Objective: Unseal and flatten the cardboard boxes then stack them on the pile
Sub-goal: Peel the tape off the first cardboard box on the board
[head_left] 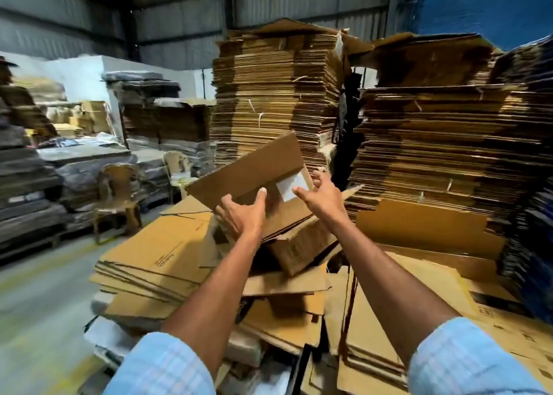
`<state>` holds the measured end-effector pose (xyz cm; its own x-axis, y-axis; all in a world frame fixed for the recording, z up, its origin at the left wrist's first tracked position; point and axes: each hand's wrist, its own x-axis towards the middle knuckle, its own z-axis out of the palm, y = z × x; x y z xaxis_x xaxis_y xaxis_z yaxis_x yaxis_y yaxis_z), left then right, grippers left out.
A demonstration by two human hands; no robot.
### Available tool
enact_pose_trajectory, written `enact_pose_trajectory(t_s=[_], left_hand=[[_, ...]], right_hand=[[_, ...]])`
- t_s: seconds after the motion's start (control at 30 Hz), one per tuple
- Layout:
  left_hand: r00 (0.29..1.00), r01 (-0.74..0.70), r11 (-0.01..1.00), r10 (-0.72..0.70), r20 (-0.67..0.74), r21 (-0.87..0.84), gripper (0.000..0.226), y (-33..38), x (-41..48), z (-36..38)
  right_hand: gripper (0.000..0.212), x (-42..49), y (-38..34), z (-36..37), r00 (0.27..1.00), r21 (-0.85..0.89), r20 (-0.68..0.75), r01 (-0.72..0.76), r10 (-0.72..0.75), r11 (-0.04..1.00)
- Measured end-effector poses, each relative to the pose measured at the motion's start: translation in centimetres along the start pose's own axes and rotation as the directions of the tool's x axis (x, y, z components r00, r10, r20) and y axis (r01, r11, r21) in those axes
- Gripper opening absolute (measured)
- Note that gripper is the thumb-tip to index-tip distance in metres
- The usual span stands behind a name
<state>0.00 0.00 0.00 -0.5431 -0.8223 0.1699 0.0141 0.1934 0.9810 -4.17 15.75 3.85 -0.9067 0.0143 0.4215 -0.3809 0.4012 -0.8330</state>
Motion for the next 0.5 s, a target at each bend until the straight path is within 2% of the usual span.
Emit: enact_pose_trajectory(t_s=[0.1, 0.17, 0.3, 0.4, 0.5], left_hand=[[0.986, 0.074, 0.997, -0.078, -0.149, -0.029, 0.098, -1.1, 3.0, 0.6], [0.976, 0.109, 0.994, -0.111, -0.188, -0.019, 0.101, -1.9, 5.1, 1.2], [0.967, 0.122, 0.993, -0.12, -0.225, -0.006, 0.109, -3.1, 7.6, 2.6], [0.962, 0.176, 0.98, -0.191, -0.193, -0.091, 0.112, -3.4, 8.9, 3.0], [0.962, 0.217, 0.963, -0.239, -0.131, -0.159, 0.11, -3.5, 10.8, 3.2]], right_hand=[[0.083, 2.7, 0.1, 1.3, 0.999, -0.155, 0.034, 0.034, -0.029, 0.987], [0.085, 4.4, 0.7, 2.2, 0.999, -0.199, 0.047, 0.025, -0.016, 0.98], [0.106, 7.1, 2.4, 3.3, 1.0, -0.218, 0.012, 0.0, 0.002, 0.976], [0.098, 8.9, 2.5, 3.5, 0.996, -0.162, 0.081, 0.048, -0.035, 0.986], [0.08, 10.6, 2.0, 3.5, 0.988, -0.115, 0.15, 0.058, -0.041, 0.992]])
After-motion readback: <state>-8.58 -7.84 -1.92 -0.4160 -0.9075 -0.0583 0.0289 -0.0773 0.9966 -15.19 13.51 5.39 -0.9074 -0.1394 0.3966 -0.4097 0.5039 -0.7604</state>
